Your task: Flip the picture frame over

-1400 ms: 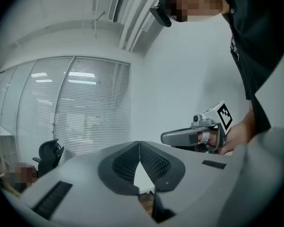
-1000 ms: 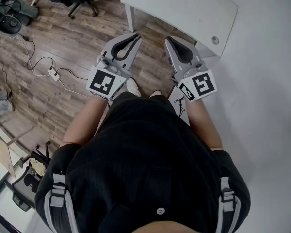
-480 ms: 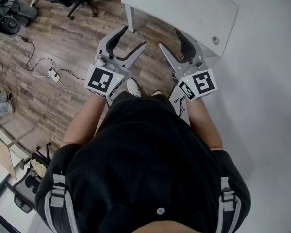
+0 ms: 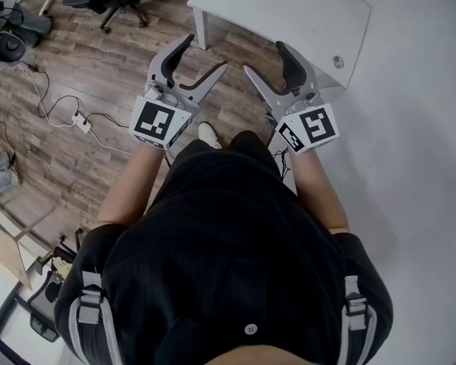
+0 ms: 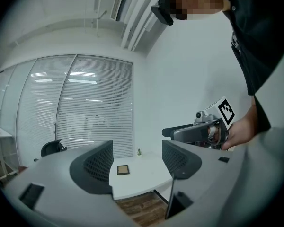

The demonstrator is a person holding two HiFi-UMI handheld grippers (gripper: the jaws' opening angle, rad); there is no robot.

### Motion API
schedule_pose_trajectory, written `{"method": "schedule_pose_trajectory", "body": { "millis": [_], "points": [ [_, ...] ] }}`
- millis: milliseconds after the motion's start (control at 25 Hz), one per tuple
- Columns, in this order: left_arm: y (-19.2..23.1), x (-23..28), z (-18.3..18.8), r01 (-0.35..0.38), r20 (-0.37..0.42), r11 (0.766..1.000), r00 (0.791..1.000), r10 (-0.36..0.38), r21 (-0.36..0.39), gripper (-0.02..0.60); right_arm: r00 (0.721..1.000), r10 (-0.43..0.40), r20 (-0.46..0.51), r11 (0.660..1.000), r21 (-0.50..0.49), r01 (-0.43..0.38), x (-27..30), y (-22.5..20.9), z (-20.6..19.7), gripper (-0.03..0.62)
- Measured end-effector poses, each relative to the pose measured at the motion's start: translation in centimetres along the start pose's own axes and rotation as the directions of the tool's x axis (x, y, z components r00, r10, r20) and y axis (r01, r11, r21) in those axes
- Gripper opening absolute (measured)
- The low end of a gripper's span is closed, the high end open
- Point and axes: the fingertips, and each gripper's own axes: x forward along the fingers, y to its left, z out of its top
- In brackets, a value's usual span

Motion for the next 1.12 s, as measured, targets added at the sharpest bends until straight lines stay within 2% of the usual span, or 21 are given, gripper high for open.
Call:
{"method": "schedule_pose_trajectory", "body": {
  "millis": [200, 440, 960, 1120],
  "points": [
    [1.0, 0.9, -0.3, 0.001, -0.003, 1.0, 1.0, -0.001, -0.007, 0.31, 1.0, -0.009, -0.013, 1.0, 0.007, 0.009, 0.7, -0.9, -0.5, 0.325],
    [3.0, 3.6, -1.0, -0.005, -0.019, 1.0, 1.0, 0.005, -0.013, 0.31, 1.0, -0.007, -0.015, 1.0, 0.028, 0.008, 2.8, -3.8, -1.2, 0.325],
    [8.3, 13.3, -0.8, 0.008, -0.047, 1.0, 0.999, -0.008, -0.012, 0.31, 1.0, -0.014, 0.001, 0.998, 0.069, 0.014, 9.2, -14.8, -0.3, 0.325],
    [9.2, 16.6, -0.9, 0.01, -0.055, 1.0, 0.998, -0.011, -0.014, 0.31, 1.0, -0.015, 0.001, 0.998, 0.054, 0.015, 10.1, -18.3, 0.1, 0.325]
  ]
}}
